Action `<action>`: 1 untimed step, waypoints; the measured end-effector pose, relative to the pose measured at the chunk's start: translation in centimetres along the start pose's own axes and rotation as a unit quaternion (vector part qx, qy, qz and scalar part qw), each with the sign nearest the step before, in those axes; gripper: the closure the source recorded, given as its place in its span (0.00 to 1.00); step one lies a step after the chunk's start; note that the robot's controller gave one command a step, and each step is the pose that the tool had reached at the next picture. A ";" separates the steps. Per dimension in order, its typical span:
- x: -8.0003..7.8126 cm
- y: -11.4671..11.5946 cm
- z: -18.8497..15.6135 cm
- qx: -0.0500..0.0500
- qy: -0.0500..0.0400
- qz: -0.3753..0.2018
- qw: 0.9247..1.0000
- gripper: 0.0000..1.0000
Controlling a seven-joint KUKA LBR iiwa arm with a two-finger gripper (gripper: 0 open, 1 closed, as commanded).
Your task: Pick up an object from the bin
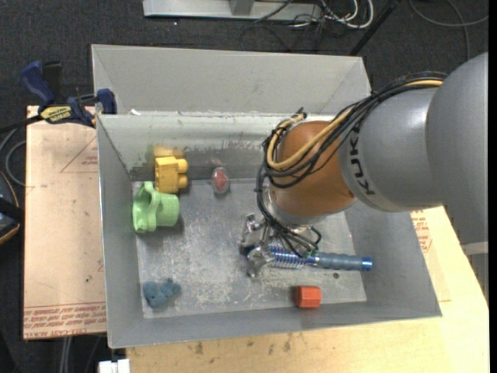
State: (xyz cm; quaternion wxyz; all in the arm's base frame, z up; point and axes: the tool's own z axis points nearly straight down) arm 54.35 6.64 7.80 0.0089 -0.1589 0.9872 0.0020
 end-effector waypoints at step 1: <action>-0.2 -0.3 -14.3 0.001 0.003 -0.009 1.000 1.00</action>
Offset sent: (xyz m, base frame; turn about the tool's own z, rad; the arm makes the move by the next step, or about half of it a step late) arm -0.0021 -0.0036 0.1379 -0.0193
